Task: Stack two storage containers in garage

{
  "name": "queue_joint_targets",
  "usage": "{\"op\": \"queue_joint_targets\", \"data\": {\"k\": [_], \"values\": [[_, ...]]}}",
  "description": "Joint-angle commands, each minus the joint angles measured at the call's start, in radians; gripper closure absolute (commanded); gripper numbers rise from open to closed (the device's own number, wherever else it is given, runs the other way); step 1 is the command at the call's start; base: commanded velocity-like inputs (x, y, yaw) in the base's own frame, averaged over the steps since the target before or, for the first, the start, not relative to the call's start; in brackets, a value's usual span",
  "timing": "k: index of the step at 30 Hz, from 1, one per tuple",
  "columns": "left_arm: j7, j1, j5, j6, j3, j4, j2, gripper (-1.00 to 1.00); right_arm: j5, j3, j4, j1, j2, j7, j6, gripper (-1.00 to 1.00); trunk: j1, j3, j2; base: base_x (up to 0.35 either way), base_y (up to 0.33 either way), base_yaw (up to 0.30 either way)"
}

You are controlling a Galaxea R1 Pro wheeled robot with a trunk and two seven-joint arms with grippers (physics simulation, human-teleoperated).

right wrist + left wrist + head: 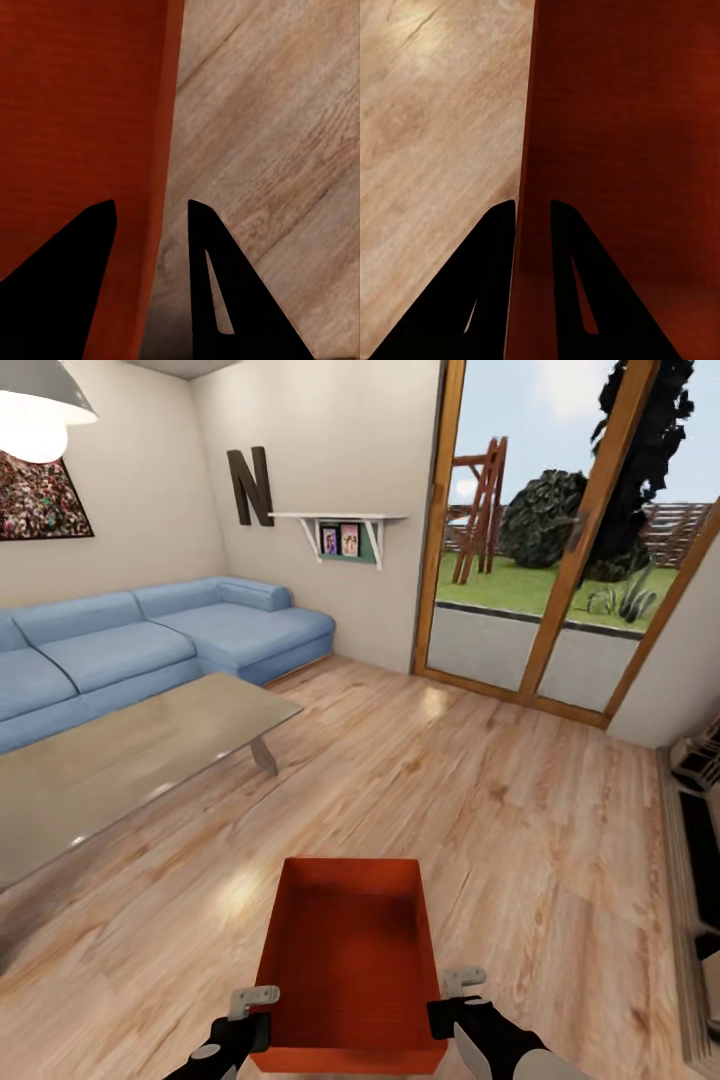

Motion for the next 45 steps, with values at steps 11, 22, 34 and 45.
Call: {"op": "queue_joint_targets", "data": {"k": [11, 22, 34, 45], "values": [[0.010, -0.001, 0.006, -0.005, 0.001, 0.000, 0.001, 1.00, 0.013, 0.007, -0.002, 0.000, -0.001, -0.008, 0.008, 1.00, -0.001, -0.008, 0.000, -0.245, 0.000, 0.257], [0.010, -0.001, 0.007, -0.005, 0.001, 0.000, 0.001, 1.00, 0.013, 0.007, -0.002, 0.000, -0.001, -0.008, 0.008, 1.00, -0.001, -0.015, 0.000, -0.016, 0.000, 0.257], [0.010, -0.001, 0.007, -0.006, 0.001, 0.000, 0.001, 1.00, 0.013, 0.007, -0.002, 0.000, -0.001, -0.008, 0.008, 1.00, -0.001, -0.023, 0.000, -0.171, 0.000, 0.257], [0.010, -0.001, 0.007, -0.007, 0.001, 0.000, 0.001, 1.00, 0.013, 0.007, -0.002, 0.000, -0.002, -0.009, 0.008, 1.00, -0.001, -0.030, 0.000, -0.021, 0.000, 0.257]]}}
